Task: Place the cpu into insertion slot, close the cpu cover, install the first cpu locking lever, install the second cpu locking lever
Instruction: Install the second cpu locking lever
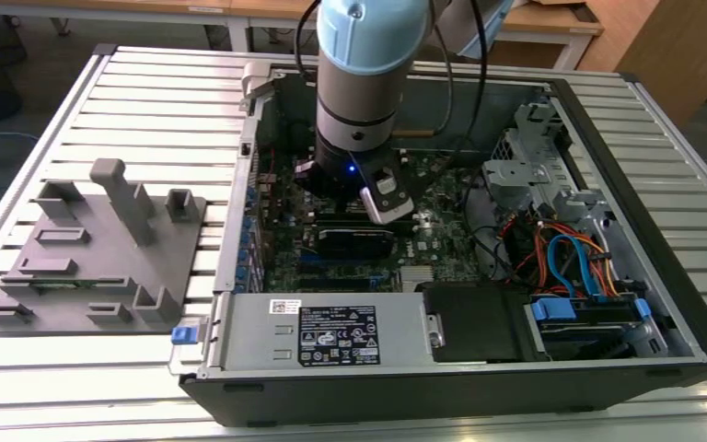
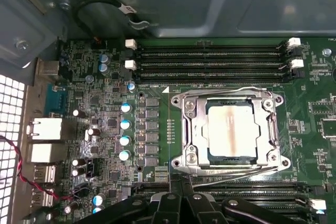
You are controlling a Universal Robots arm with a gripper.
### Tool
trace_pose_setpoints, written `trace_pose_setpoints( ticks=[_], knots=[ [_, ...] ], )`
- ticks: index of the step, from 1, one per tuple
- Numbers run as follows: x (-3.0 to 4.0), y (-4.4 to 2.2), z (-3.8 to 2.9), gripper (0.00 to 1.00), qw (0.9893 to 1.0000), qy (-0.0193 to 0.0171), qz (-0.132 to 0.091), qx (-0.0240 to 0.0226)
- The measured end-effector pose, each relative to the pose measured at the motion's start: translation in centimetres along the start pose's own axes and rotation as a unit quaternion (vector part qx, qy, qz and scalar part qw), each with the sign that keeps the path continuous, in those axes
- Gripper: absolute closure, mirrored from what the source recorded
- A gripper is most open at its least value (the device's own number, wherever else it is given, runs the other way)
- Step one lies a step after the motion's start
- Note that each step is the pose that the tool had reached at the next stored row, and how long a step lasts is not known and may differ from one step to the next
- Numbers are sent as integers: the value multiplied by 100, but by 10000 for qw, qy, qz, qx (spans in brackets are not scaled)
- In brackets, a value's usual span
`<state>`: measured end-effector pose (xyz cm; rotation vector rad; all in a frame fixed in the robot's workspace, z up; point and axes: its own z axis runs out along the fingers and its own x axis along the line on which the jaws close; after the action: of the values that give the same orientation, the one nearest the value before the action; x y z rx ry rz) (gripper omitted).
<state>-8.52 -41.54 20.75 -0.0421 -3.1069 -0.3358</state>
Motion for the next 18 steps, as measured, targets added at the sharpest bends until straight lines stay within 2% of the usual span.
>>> trace_pose_setpoints(
  ticks=[5,18],
  knots=[
    [0,-15,8,89,10000,2,0,-73],
    [-2,-38,133,89,9996,10,-3,-267]
  ],
)
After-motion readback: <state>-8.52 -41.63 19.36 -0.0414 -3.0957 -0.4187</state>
